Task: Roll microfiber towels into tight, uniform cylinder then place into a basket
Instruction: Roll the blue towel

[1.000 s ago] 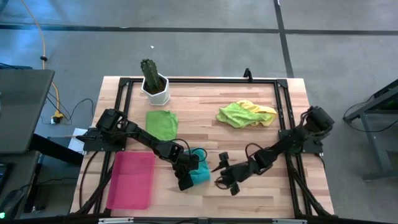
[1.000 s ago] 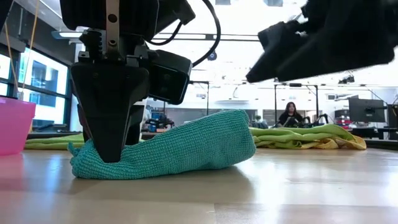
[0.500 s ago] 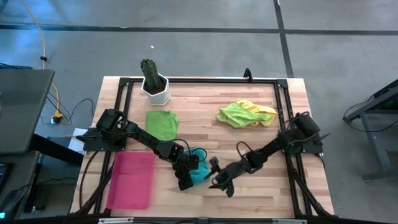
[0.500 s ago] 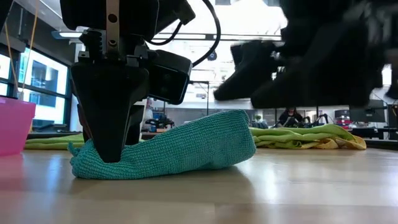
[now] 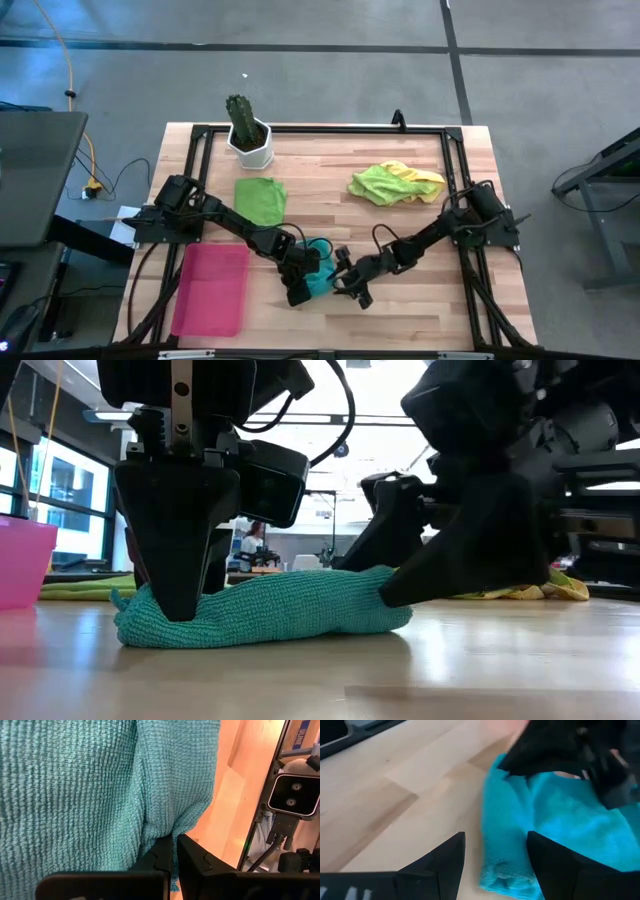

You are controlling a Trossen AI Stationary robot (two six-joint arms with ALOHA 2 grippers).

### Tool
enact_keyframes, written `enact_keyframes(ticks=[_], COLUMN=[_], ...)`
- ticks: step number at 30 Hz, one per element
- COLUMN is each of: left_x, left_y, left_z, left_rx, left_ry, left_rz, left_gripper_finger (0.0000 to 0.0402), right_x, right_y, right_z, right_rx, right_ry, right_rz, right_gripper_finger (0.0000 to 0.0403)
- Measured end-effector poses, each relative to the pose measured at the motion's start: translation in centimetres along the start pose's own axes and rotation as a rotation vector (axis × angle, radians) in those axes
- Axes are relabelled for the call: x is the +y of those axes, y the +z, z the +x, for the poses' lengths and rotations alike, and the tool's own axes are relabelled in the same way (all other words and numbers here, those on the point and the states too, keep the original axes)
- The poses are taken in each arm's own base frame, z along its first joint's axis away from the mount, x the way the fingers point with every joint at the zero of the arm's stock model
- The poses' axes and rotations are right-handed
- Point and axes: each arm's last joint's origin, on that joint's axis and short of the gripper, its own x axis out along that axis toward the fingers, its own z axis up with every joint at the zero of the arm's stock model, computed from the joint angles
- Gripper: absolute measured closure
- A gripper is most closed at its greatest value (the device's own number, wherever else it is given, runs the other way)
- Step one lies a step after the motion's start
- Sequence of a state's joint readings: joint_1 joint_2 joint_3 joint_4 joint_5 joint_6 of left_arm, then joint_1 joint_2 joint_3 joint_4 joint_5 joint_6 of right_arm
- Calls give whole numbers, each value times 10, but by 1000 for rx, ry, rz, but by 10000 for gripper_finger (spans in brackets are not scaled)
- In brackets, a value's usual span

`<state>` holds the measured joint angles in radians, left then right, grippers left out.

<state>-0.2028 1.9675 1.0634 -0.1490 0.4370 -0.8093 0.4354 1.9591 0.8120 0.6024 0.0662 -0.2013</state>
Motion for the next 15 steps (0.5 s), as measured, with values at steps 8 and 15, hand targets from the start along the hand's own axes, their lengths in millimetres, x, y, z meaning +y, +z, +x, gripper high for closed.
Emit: enact_keyframes(ticks=[8, 15], left_x=[-3, -3], left_y=[2, 2], left_z=[1, 1], left_rx=[-22, -15], left_ry=[-29, -36], left_rz=[15, 10], left_gripper_finger=[383, 380], right_x=[-5, -4], right_y=[-5, -9], right_z=[0, 0], right_rx=[45, 84], right_ry=[-6, -11], right_rz=[32, 42], right_gripper_finger=[195, 195])
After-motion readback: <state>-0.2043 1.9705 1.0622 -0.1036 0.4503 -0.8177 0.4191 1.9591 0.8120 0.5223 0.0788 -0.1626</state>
